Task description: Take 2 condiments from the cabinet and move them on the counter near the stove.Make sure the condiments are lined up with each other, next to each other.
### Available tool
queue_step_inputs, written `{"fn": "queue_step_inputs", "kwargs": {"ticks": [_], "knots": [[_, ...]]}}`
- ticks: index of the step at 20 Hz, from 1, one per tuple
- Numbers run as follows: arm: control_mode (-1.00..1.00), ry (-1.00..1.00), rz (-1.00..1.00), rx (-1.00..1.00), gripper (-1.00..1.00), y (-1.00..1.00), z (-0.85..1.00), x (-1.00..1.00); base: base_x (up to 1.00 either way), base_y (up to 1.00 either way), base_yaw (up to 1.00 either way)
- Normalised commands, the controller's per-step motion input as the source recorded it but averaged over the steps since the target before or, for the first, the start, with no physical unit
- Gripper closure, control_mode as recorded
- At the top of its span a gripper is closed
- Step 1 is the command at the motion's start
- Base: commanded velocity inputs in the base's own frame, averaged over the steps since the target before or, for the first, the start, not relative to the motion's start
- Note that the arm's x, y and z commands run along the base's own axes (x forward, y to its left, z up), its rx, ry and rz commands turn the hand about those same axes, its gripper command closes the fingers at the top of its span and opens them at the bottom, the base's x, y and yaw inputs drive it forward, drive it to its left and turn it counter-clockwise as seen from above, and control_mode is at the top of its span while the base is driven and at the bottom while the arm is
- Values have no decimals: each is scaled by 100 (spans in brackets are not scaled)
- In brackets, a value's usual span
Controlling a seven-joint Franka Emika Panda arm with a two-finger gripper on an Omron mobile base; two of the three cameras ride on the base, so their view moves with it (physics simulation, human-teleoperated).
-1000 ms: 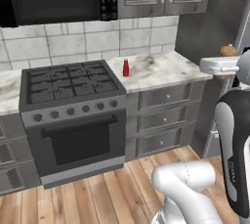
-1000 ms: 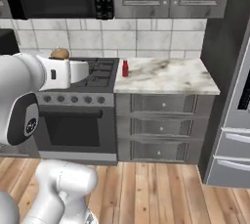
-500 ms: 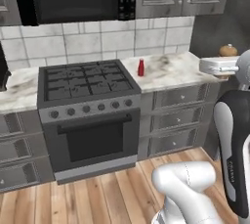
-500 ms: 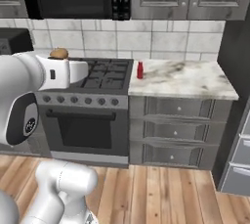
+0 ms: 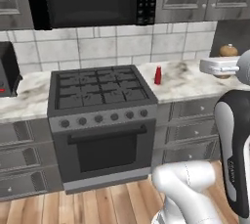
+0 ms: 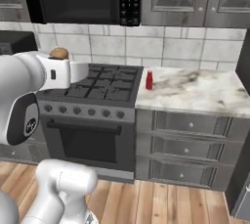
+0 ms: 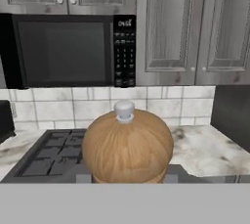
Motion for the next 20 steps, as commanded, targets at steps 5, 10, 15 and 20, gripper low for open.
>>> {"fn": "queue_step_inputs", "kwargs": {"ticks": [5,10,15,20], "knots": [[100,0,0,0,100,0,0,0,52,11,16],[100,0,0,0,100,0,0,0,44,0,9],[100,0,0,0,100,0,0,0,52,0,7],[100,0,0,0,100,0,0,0,58,0,4]]}}
